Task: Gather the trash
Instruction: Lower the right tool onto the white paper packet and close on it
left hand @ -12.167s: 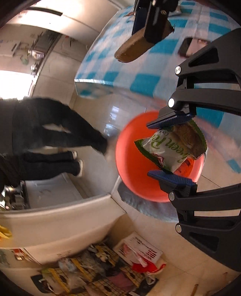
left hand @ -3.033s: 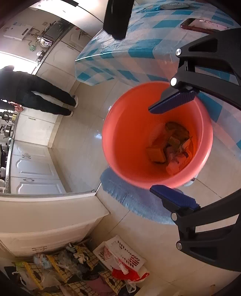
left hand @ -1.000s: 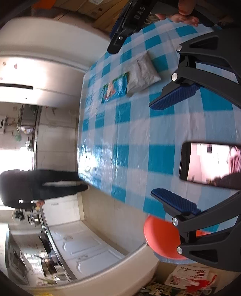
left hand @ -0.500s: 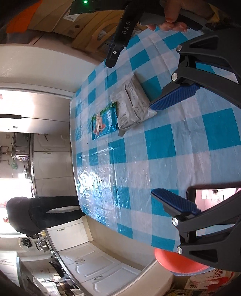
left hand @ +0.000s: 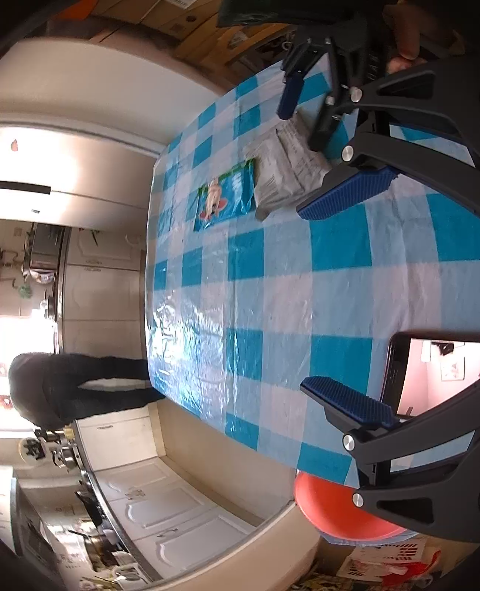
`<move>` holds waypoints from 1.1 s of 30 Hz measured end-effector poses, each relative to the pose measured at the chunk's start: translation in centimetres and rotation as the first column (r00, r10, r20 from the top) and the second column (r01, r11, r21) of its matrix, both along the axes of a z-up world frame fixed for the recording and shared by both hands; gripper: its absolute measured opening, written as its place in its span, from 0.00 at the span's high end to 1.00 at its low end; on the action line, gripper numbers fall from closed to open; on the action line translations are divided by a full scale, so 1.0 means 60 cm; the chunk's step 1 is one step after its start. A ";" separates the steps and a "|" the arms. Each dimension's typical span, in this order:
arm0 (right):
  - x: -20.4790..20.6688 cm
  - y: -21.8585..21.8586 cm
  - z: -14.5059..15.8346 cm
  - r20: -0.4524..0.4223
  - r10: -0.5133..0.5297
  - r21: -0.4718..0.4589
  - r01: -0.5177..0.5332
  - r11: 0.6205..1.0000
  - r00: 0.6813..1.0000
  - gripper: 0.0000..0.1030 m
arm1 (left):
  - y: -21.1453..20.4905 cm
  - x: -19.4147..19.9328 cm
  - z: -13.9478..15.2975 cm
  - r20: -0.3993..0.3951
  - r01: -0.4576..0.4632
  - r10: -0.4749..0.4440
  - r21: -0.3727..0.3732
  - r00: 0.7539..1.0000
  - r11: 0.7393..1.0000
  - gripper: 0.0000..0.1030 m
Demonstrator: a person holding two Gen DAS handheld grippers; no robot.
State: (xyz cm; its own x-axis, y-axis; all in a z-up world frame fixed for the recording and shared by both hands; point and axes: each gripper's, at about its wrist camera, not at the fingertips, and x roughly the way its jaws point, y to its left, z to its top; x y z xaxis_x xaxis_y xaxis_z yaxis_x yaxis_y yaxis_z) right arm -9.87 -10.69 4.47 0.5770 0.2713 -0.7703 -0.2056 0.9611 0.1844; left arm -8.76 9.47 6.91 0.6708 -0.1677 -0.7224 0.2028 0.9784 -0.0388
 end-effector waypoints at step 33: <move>0.068 -0.073 -0.020 -0.078 0.009 0.005 -0.009 1.000 0.997 0.12 | -0.009 0.028 -0.033 -0.047 0.014 -0.014 -0.012 0.999 1.000 0.16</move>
State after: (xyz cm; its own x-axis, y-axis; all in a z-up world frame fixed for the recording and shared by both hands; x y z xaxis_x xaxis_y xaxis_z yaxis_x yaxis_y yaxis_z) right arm -5.78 -15.09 3.24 0.5131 0.2803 -0.8113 -0.1993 0.9582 0.2051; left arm -7.07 8.96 4.94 0.6335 -0.1852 -0.7513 0.2143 0.9750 -0.0597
